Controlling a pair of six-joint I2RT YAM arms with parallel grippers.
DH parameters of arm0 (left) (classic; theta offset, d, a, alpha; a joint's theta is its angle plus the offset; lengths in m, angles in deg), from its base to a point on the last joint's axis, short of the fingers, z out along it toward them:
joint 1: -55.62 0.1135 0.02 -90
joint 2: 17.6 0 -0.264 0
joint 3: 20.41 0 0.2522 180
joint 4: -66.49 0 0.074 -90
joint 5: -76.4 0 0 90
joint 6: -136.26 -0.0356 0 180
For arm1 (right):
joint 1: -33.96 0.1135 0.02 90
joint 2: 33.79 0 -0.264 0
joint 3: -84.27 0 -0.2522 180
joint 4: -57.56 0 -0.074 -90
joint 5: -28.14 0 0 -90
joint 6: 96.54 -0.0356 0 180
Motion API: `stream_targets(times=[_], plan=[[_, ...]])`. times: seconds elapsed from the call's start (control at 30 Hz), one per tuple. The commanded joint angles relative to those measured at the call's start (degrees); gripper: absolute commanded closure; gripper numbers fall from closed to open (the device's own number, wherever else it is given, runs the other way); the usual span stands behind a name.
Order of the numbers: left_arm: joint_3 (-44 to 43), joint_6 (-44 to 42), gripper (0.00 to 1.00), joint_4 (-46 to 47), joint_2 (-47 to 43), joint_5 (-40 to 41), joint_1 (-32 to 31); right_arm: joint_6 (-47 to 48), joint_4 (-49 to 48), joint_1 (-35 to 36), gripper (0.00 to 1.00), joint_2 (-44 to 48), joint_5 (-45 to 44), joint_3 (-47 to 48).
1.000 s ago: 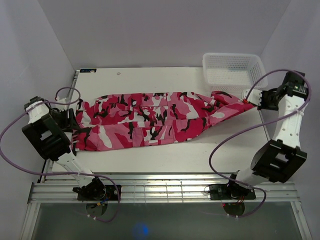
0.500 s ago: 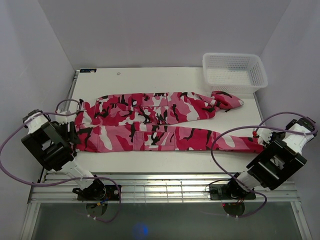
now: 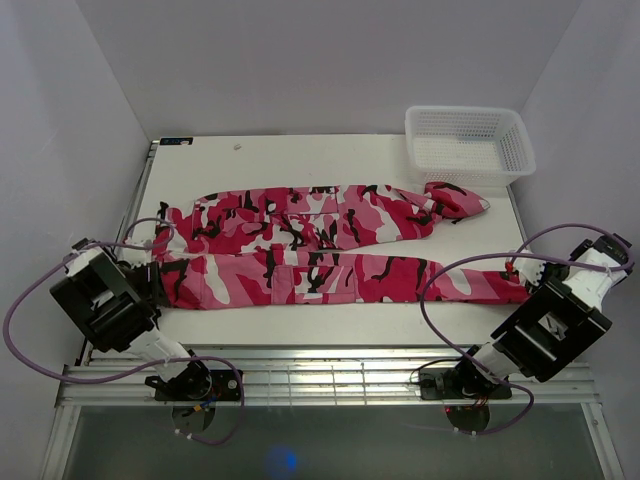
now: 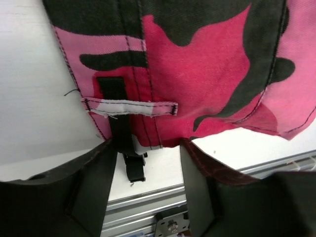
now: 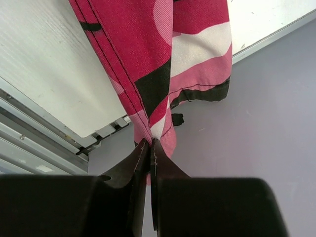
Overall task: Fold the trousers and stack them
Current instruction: Flatten the trousers out
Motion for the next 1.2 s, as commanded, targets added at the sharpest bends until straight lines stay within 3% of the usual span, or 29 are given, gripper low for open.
stream_targets(times=[0.0,0.03,0.13,0.17,0.2,0.37,0.57,0.67,0.73,0.87,0.97,1.17], plan=[[4.05,0.86,0.44,6.01,2.09,1.81,0.37,14.7,0.03,-0.27,0.92,1.79,2.38,-0.13],[3.7,1.04,0.6,5.92,2.27,1.55,0.37,14.61,0.03,0.0,0.92,1.7,2.65,0.04],[-0.68,2.0,0.82,4.08,3.49,-0.64,0.37,11.46,-1.28,1.66,0.92,1.35,4.75,1.27],[-2.79,2.88,0.96,1.81,4.02,-1.26,0.37,10.23,-1.81,2.19,0.92,0.39,5.37,3.19],[-7.77,3.41,1.0,0.66,5.59,-2.31,0.37,7.08,-2.16,2.89,0.92,-0.31,6.86,4.51],[-28.61,7.36,1.0,-9.34,11.57,-8.89,0.37,-7.43,-4.01,9.31,0.92,-8.2,10.99,18.47],[-60.75,10.71,1.0,-23.68,22.99,-17.08,0.37,-22.54,3.27,12.22,0.92,-19.64,18.64,49.76],[-67.13,10.62,1.0,-25.46,23.71,-21.04,0.37,-24.5,6.26,11.78,0.92,-19.84,22.86,56.47],[-66.53,9.66,1.0,-25.2,21.79,-22.7,0.54,-19.43,8.37,10.12,0.92,-16.07,26.02,54.03],[-58.46,9.48,1.0,-17.93,15.2,-25.87,3.44,-11.43,3.04,4.67,0.92,-3.52,30.15,36.92],[-52.92,5.63,1.0,-17.02,11.42,-31.14,6.43,-3.96,2.58,-1.31,0.92,0.98,34.2,28.91],[-41.23,-10.01,1.0,-22.63,8.95,-24.66,9.06,17.93,8.55,-9.22,0.92,2.05,25.51,15.88]])
